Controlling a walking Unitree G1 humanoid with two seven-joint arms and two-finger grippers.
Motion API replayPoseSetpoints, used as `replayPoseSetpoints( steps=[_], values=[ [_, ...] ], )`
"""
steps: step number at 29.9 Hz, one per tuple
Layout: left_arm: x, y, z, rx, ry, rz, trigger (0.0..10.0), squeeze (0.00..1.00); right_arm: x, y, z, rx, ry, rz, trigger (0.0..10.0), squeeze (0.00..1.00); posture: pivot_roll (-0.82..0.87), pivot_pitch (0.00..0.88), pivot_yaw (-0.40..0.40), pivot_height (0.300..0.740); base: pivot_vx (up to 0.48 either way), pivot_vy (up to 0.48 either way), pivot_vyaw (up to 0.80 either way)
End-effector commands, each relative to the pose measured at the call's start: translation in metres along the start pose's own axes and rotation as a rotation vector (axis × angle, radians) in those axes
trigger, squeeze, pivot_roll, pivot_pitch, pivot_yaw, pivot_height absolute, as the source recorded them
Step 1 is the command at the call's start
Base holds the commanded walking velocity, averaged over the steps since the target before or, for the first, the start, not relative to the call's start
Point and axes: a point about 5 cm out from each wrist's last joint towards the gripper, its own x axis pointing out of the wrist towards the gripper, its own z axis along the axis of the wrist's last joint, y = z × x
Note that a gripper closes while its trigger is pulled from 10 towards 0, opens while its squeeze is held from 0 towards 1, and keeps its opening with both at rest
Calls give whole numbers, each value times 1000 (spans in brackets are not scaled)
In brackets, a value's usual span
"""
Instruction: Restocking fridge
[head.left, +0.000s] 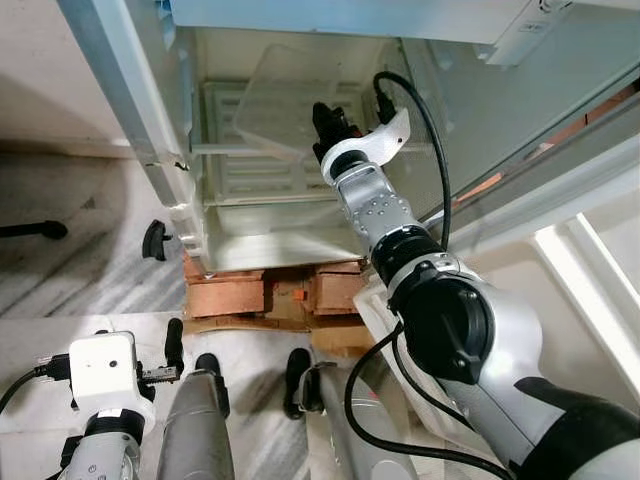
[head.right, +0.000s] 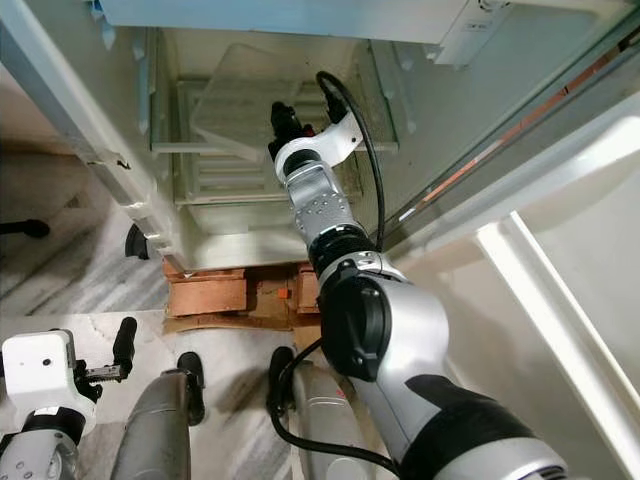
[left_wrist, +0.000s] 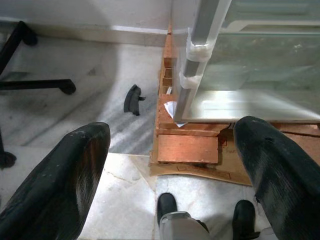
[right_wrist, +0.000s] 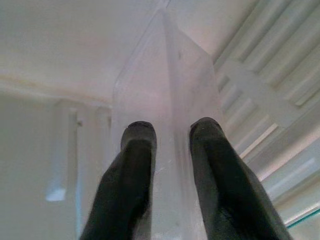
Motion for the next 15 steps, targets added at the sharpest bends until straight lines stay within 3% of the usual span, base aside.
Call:
replayPoseSetpoints(
  steps=[1, 11, 12, 13, 14, 15],
  values=[
    [-3, -1, -5, 0, 33, 5, 10000, 0, -4, 37, -71, 69, 171, 85, 10000, 1000, 280, 402, -225, 740, 0, 0, 0],
    [5, -2, -4, 1, 18, -1, 10000, 0, -1, 24, -50, -167, 161, 74, 10000, 1000, 262, 383, -223, 740, 0, 0, 0],
    [5, -3, -4, 1, 17, -2, 10000, 0, -2, 21, -50, -214, 163, 66, 10000, 863, 264, 382, -223, 740, 0, 0, 0],
    [6, -4, -4, 1, 15, -2, 10000, 0, -2, 19, -50, -248, 166, 59, 10000, 659, 266, 383, -224, 740, 0, 0, 0],
    [6, -4, -3, -2, 12, 2, 10000, 0, -4, 14, -51, -329, 177, 40, 10000, 51, 267, 384, -224, 740, 0, 0, 0],
    [5, -4, -3, -3, 12, 3, 10000, 0, -4, 13, -51, -347, 180, 36, 10000, 51, 266, 384, -226, 740, 0, 0, 0]
  ],
)
